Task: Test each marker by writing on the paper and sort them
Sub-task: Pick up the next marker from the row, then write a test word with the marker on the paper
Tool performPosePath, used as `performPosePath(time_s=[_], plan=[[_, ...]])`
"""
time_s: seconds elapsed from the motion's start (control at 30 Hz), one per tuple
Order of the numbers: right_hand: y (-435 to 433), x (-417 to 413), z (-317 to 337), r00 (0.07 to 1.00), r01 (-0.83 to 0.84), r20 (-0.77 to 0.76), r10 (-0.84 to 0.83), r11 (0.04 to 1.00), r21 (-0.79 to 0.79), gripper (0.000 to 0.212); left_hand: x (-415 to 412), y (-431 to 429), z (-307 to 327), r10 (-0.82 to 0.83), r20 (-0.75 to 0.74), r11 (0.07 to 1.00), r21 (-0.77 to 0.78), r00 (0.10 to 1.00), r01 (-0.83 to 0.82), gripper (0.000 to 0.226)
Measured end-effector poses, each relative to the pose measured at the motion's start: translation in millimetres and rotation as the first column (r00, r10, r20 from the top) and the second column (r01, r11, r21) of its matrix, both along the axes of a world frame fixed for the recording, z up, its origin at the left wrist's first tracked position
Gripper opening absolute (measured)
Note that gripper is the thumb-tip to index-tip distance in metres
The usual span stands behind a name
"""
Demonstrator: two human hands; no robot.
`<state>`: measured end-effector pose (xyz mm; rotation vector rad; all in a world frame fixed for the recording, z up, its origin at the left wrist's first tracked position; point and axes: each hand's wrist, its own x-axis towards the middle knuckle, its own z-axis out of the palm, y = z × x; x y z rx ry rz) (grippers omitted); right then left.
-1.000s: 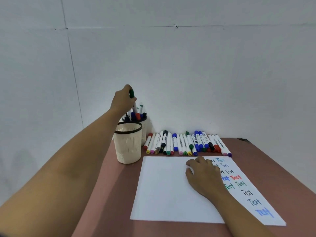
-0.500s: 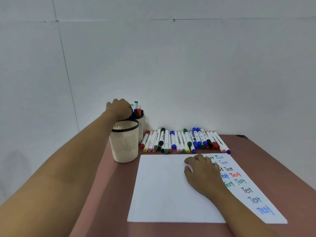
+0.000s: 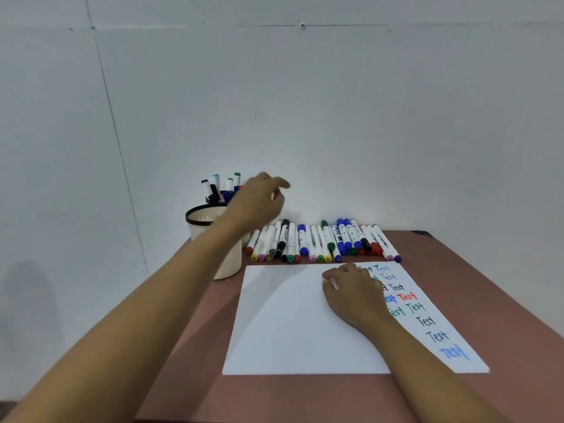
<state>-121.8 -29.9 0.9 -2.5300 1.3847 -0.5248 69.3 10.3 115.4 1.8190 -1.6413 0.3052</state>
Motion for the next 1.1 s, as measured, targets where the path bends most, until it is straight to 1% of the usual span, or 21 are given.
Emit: performPosePath(time_s=[0.07, 0.17, 0.27, 0.37, 0.43, 0.53, 0.57, 0.63, 0.73, 0.83, 0.87, 0.9, 1.0, 1.1], plan=[[-0.2, -1.0, 0.9, 1.0, 0.003, 0.017, -0.003, 1.0, 0.023, 0.037, -21.9, 5.2, -25.6, -0.036, 0.025, 0.993, 0.116, 0.999, 0.033, 0.036], [-1.4, -1.1, 1.9, 0.999, 0.017, 0.027, -0.018, 1.0, 0.021, 0.036, -40.0, 11.5, -72.0, -0.008, -0.032, 0.941, 0.337, 0.999, 0.018, 0.039], [-2.1, -1.2, 3.3, 0.998, 0.03, 0.053, -0.031, 0.999, 0.024, 0.035, -45.1, 17.9, -104.9, 0.041, -0.034, 0.898, 0.44, 0.999, -0.022, 0.037], [-2.9, 0.0, 4.1, 0.997, 0.034, 0.073, -0.037, 0.998, 0.048, 0.035, -44.8, 21.5, -113.1, 0.062, -0.016, 0.892, 0.45, 0.998, -0.048, 0.037], [-2.5, 0.5, 5.4, 0.999, 0.027, 0.039, -0.028, 0.999, 0.041, 0.035, -45.2, 22.4, -113.6, 0.063, -0.011, 0.898, 0.438, 0.998, -0.051, 0.038], [-1.2, 0.7, 9.0, 0.988, -0.043, -0.15, 0.038, 0.999, -0.024, 0.039, -45.0, 22.6, -113.5, 0.061, -0.014, 0.896, 0.441, 0.998, -0.049, 0.038], [-1.5, 1.1, 11.1, 0.98, -0.06, -0.19, 0.054, 0.998, -0.027, 0.039, -45.1, 22.8, -113.5, 0.06, -0.016, 0.895, 0.445, 0.998, -0.046, 0.039], [-6.0, 3.8, 18.8, 0.982, -0.066, -0.181, 0.061, 0.998, -0.023, 0.033, -45.3, 22.7, -113.2, 0.054, -0.018, 0.894, 0.446, 0.998, -0.041, 0.039], [-25.3, 13.9, 33.9, 0.997, 0.004, -0.073, -0.01, 0.997, -0.082, 0.02, -44.7, 22.6, -113.1, 0.058, -0.025, 0.902, 0.43, 0.998, -0.041, 0.038], [-44.6, 24.8, 45.3, 0.997, 0.071, -0.009, -0.073, 0.987, -0.143, 0.024, -44.3, 23.4, -113.7, 0.064, -0.026, 0.908, 0.416, 0.998, -0.048, 0.037], [-51.8, 28.4, 46.3, 0.995, 0.089, -0.024, -0.094, 0.984, -0.155, 0.02, -43.9, 22.4, -114.5, 0.063, -0.026, 0.911, 0.409, 0.998, -0.047, 0.037], [-58.2, 31.3, 46.5, 0.991, 0.109, -0.058, -0.12, 0.98, -0.165, 0.021, -44.1, 22.3, -115.0, 0.064, -0.028, 0.914, 0.403, 0.998, -0.047, 0.036], [-73.7, 36.8, 43.4, 0.972, 0.148, -0.154, -0.178, 0.971, -0.187, 0.036, -46.3, 23.3, -115.2, 0.056, -0.028, 0.918, 0.395, 0.998, -0.041, 0.036], [-85.8, 45.4, 35.5, 0.962, 0.156, -0.189, -0.196, 0.966, -0.206, 0.037, -44.8, 21.5, -115.3, 0.053, -0.015, 0.916, 0.4, 0.999, -0.042, 0.036]])
